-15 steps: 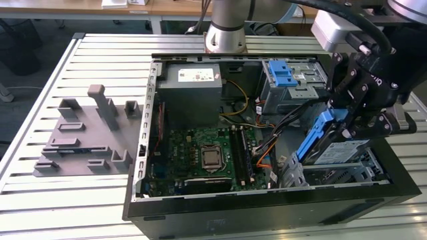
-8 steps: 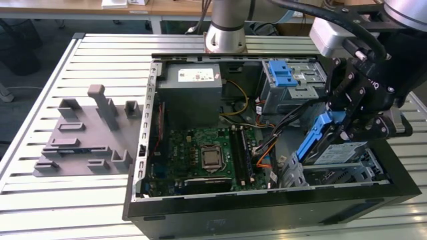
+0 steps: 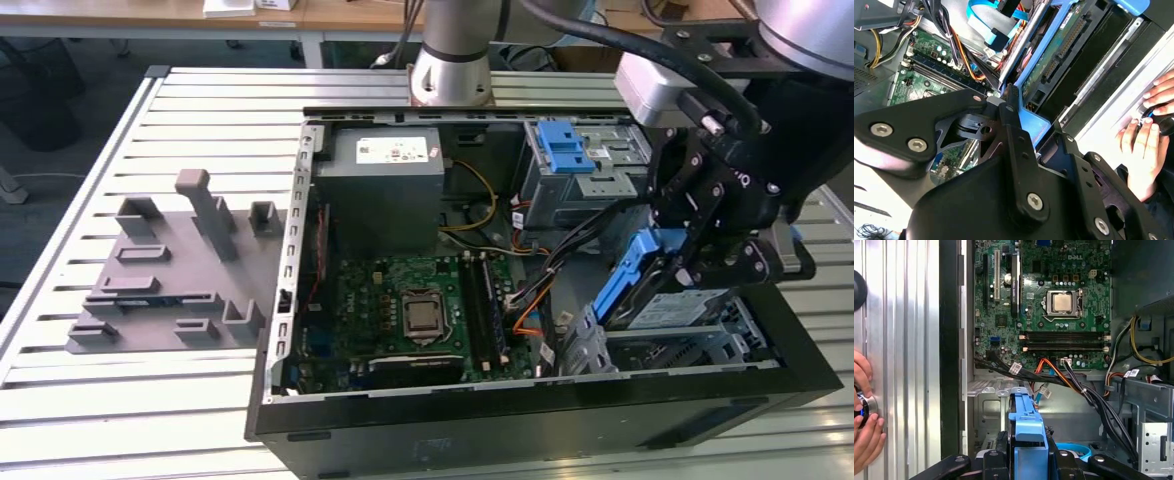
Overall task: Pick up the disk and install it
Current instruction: 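Insert the disk into the insertion slot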
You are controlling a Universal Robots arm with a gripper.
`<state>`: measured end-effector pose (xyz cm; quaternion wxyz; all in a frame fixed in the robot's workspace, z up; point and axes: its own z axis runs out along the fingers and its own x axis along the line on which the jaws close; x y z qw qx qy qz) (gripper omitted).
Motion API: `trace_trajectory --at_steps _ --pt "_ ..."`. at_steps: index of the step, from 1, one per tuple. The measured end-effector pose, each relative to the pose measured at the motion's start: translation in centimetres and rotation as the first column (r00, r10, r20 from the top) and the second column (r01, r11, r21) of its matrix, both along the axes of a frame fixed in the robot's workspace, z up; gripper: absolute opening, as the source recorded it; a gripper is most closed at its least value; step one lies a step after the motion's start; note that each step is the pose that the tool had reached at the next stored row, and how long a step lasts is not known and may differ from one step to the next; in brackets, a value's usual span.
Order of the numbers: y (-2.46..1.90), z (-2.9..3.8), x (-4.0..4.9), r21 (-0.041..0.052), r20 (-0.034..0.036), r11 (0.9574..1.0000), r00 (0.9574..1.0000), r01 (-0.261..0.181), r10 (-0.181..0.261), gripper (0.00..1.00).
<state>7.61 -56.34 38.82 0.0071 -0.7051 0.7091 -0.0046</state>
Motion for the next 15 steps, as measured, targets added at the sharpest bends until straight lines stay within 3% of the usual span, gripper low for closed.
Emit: trace_trajectory --at_steps 15 --pt "0.00 -0.97 0.00 -0.0001 0.0000 1.0000 1.0000 0.000 0.000 0.37"
